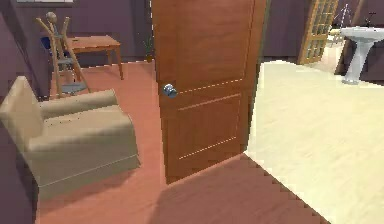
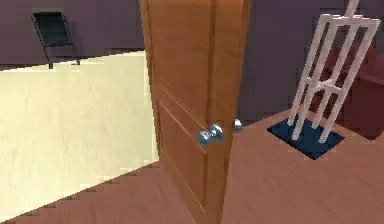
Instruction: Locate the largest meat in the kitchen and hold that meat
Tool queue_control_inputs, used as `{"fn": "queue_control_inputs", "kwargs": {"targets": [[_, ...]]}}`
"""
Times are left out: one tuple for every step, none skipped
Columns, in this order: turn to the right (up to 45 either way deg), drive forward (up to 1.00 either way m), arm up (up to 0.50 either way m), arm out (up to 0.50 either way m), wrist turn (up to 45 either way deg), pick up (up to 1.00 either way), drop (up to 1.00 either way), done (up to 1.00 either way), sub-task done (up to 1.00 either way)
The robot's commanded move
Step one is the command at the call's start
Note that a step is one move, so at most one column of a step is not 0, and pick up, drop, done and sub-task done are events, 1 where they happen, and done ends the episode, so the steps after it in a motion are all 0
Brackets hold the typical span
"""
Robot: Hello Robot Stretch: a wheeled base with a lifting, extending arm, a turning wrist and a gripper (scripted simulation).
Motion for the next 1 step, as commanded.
{"fn": "queue_control_inputs", "kwargs": {"targets": [[33.0,0.0,0.0,0.0,0.0,0.0,0.0,0.0,0.0]]}}
